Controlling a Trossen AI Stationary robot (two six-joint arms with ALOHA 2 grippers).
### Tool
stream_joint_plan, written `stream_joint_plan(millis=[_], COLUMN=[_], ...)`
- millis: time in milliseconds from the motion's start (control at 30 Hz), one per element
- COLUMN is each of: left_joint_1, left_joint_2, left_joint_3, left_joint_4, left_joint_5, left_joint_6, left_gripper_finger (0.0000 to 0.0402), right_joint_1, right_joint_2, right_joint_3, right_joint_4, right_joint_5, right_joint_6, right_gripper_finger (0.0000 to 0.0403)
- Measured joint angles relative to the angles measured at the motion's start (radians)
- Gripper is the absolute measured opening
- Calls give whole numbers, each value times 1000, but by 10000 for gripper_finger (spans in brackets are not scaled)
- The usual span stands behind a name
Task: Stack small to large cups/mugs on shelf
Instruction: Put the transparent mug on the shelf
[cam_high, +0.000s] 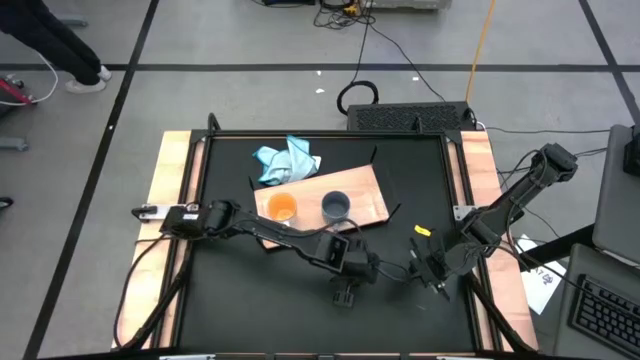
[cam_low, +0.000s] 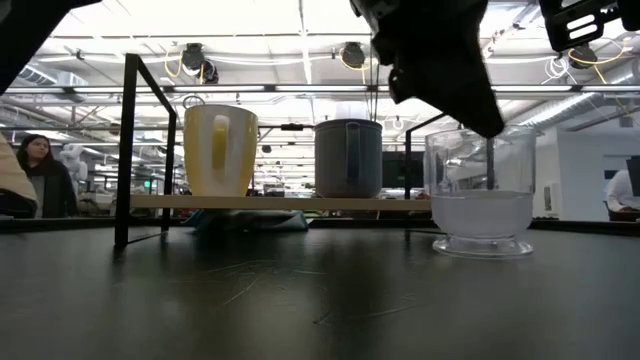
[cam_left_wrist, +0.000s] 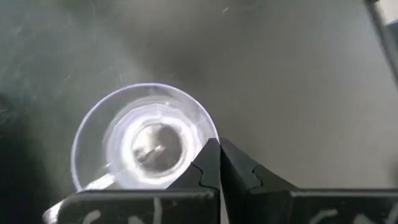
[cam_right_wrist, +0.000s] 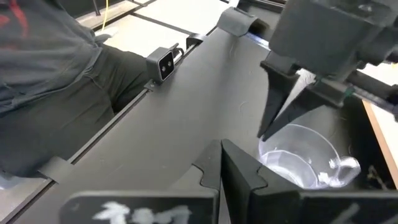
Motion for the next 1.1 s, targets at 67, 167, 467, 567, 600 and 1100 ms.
stream_joint_plan(millis=[67, 167, 467, 567, 600, 1100], left_joint_1=[1, 4, 7, 6, 5, -50], left_joint_2=[0, 7, 3, 3, 3, -202], left_joint_3=[14, 37, 52, 52, 52, 79], left_joint_4=[-13, -22, -27, -26, -26, -229], left_joint_5=[-20, -42, -38, -36, -36, -142], left_joint_6=[4, 10, -1, -5, -4, 56], left_gripper_finger=[4, 16, 81, 108, 116, 39], right_joint_1=[0, 0, 0, 0, 0, 0], right_joint_2=[0, 0, 0, 0, 0, 0], right_joint_3=[0, 0, 0, 0, 0, 1], right_joint_4=[-1, -1, -1, 0, -1, 9], right_joint_5=[0, 0, 0, 0, 0, 0], right_joint_6=[0, 0, 3, 11, 14, 30], right_gripper_finger=[0, 0, 0, 0, 0, 0])
